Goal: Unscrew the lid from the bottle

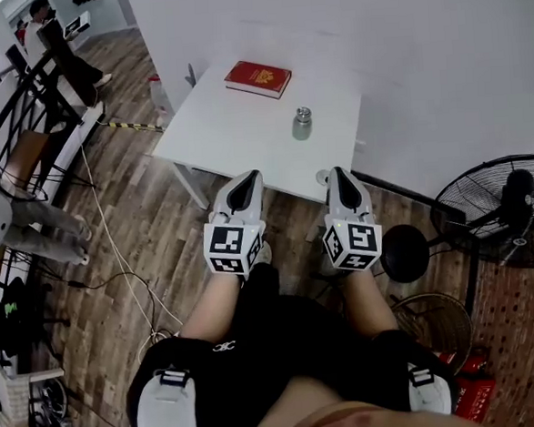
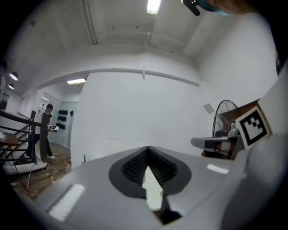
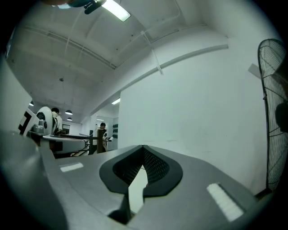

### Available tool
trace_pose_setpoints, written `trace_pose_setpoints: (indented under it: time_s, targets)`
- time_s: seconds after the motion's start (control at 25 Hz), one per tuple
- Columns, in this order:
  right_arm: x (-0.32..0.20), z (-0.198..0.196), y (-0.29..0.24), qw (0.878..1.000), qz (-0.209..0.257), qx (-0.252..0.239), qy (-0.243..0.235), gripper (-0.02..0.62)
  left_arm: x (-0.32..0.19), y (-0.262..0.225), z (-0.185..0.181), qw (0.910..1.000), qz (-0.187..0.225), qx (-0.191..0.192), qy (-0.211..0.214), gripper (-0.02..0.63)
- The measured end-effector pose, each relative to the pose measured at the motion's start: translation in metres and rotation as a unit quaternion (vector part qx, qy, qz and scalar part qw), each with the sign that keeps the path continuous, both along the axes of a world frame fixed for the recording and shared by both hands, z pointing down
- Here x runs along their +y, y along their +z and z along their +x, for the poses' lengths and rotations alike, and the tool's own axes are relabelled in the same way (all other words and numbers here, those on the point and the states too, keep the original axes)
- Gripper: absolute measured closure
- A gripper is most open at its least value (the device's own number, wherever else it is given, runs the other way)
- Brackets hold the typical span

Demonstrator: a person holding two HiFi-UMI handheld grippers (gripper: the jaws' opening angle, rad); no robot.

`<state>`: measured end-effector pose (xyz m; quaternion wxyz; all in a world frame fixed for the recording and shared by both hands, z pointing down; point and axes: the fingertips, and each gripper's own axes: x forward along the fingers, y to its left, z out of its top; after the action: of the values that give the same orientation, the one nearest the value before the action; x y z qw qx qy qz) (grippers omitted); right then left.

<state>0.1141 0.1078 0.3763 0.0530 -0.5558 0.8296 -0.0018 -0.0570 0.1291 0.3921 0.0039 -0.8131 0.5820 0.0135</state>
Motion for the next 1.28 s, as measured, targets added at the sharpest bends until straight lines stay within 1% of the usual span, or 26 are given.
trace_pose_setpoints:
  time_s: [0.24,0.44,0.6,0.84,0.92,1.04,1.16,1.28]
  targets:
    - [-0.091,-0.012,-0.012,1.0,0.011,0.01,0.024,0.594,-0.105,-0.01,-0.002,0.999,0.003,-0.003,0.044,0.552]
    - [-0.16,-0.016,-0.021,0.999,0.016,0.005,0.046,0.594,-0.18,-0.02,-0.005,0.9977,0.007,-0.01,0.067,0.552]
    - [-0.21,-0.024,-0.018,0.998,0.01,0.005,0.06,0.594,-0.232,-0.016,-0.016,0.9968,-0.003,-0.012,0.08,0.552]
    - [-0.257,-0.021,-0.007,0.997,-0.005,-0.002,0.073,0.594,-0.284,-0.006,-0.012,0.9948,-0.026,-0.015,0.097,0.552]
    - [-0.269,-0.017,-0.004,0.997,-0.008,-0.004,0.071,0.594,-0.296,0.0,-0.006,0.9941,-0.031,-0.026,0.1,0.552]
    - [-0.29,-0.006,0.004,0.997,-0.021,-0.014,0.068,0.594,-0.315,0.009,0.004,0.9934,-0.038,-0.046,0.098,0.552]
    - [-0.31,0.003,0.011,0.997,-0.041,-0.024,0.062,0.594,-0.329,0.011,0.009,0.993,-0.05,-0.042,0.098,0.552]
    - [-0.326,0.011,0.018,0.996,-0.051,-0.03,0.06,0.594,-0.343,0.011,0.011,0.9938,-0.049,-0.043,0.09,0.552]
